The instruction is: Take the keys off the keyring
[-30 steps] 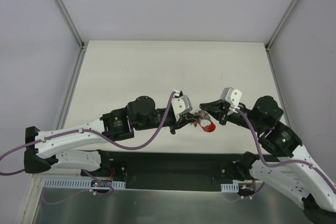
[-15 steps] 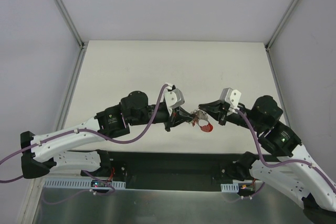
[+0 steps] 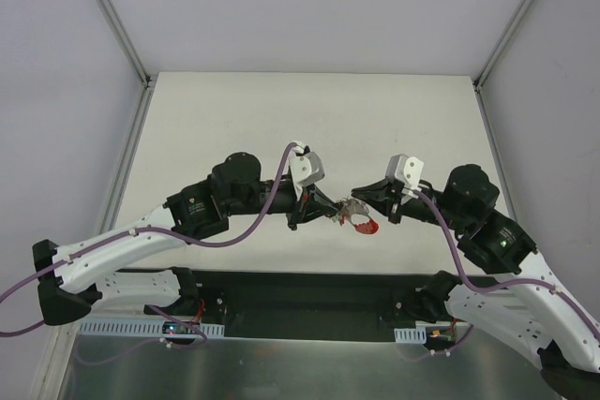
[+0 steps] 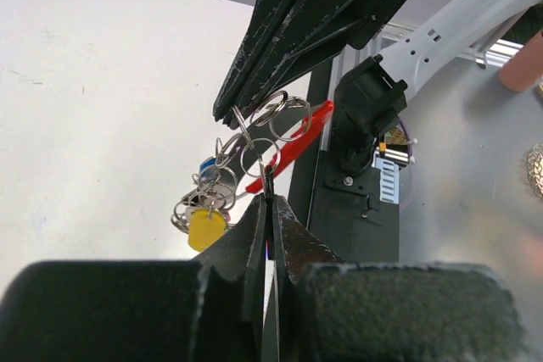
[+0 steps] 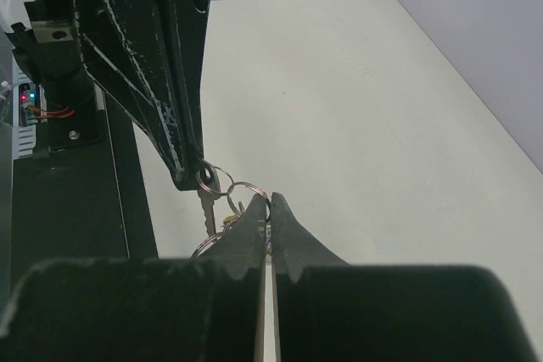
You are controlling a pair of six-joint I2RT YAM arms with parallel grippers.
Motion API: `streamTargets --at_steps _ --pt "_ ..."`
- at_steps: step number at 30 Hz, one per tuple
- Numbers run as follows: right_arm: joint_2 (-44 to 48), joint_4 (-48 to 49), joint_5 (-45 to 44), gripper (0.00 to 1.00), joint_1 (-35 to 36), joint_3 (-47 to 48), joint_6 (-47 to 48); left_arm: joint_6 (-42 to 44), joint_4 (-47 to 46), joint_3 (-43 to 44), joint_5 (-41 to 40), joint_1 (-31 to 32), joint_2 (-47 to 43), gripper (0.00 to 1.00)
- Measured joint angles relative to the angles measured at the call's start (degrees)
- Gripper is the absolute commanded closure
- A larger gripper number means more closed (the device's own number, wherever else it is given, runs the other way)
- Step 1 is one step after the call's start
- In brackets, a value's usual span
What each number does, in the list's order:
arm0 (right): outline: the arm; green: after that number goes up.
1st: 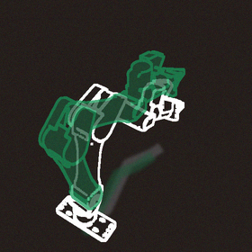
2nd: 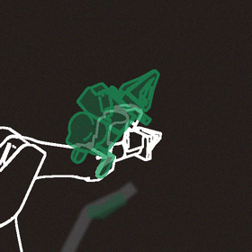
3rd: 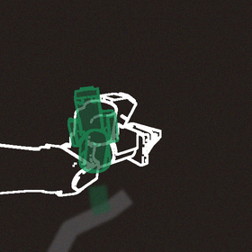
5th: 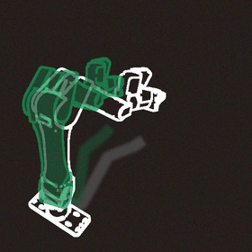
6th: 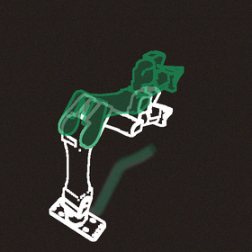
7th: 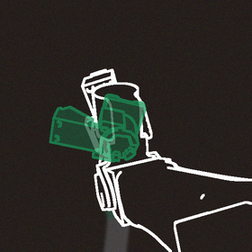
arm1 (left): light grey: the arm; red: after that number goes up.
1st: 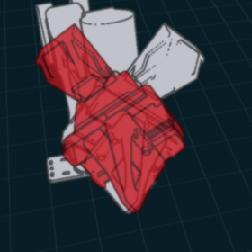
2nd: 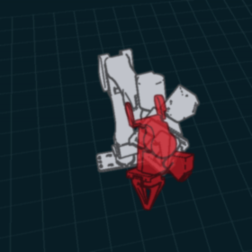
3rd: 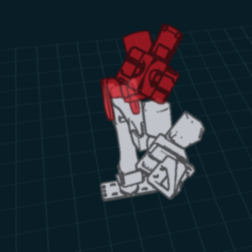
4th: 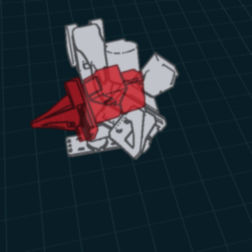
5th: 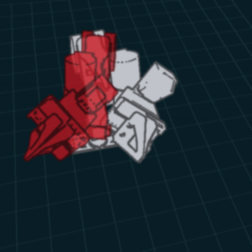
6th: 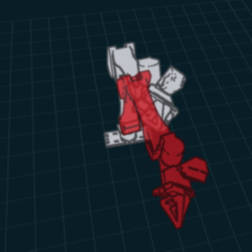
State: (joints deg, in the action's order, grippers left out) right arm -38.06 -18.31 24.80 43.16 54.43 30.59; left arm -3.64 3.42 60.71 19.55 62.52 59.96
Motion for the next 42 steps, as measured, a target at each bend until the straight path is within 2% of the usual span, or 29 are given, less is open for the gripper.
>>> streamTargets --at_steps 22,42 --pt "0.24 -6.71 10.43 0.99 -0.22 1.42 14.32 -0.04 3.50 1.09 6.05 -2.25 -0.37 1.00" --pt "-1.29 -13.31 5.81 0.99 4.50 2.58 22.84 -0.44 6.45 3.54 9.16 -3.50 3.26 1.00"
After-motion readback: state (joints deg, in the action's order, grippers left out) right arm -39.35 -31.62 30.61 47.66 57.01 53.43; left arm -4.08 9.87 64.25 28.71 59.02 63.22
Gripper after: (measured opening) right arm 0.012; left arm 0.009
